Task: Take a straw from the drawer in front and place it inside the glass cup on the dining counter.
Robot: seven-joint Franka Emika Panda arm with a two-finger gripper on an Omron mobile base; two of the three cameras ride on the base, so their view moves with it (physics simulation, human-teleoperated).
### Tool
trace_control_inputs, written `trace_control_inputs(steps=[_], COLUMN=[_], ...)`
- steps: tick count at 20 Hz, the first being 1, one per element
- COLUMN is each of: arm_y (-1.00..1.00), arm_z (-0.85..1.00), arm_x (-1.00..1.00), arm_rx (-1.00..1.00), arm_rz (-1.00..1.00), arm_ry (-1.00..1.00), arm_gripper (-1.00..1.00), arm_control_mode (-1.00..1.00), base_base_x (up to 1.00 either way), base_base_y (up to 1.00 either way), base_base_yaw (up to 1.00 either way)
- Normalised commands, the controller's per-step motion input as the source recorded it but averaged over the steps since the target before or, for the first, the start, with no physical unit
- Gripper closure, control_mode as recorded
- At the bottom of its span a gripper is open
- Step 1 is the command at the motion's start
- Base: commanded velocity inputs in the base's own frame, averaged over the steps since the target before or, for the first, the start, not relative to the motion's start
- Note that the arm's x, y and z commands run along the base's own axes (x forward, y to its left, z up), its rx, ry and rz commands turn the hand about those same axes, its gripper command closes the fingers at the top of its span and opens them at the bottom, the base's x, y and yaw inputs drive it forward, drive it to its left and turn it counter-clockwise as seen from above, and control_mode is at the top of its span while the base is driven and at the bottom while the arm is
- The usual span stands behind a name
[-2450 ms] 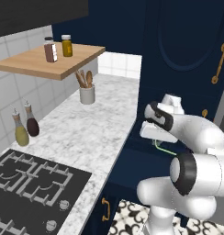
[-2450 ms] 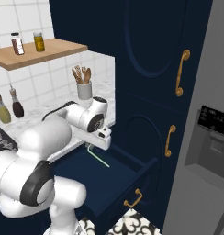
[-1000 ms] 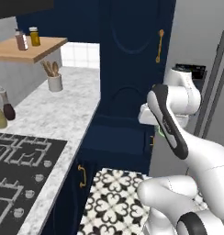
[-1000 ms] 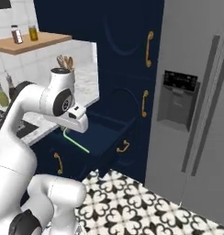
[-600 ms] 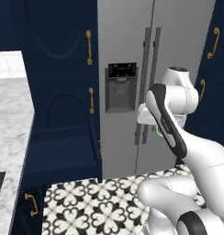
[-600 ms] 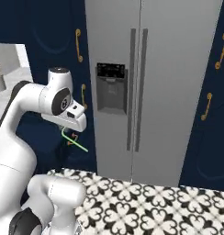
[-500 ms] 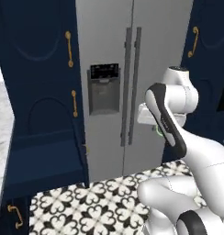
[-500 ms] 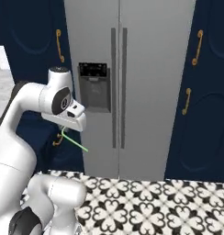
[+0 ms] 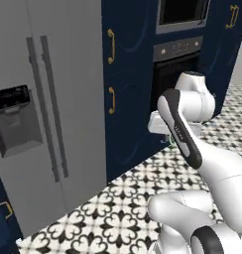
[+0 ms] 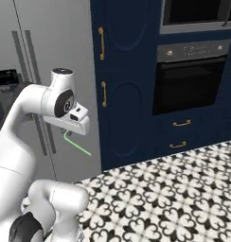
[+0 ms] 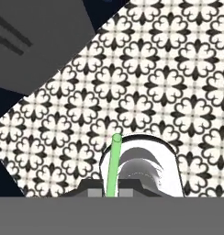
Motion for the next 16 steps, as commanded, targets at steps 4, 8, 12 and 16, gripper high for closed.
trace_control_inputs(steps=[4, 8, 12, 16], arm_y=[0.0, 0.0, 0.0, 0.0], arm_z=[0.0, 0.0, 0.0, 0.0], arm_x=[0.0, 0.0, 0.0, 0.0], arm_rx=[0.0, 0.0, 0.0, 0.0], arm_rz=[0.0, 0.0, 0.0, 0.0], arm_ry=[0.0, 0.0, 0.0, 0.0], arm_gripper=[1.0, 1.0, 1.0, 1.0], arm_control_mode=[1.0, 1.0, 1.0, 1.0], base_base_x=[0.16, 0.41, 0.71, 0.89], base_base_y=[-0.47, -0.45, -0.53, -0.61], base_base_yaw=[-0.63, -0.61, -0.53, -0.46])
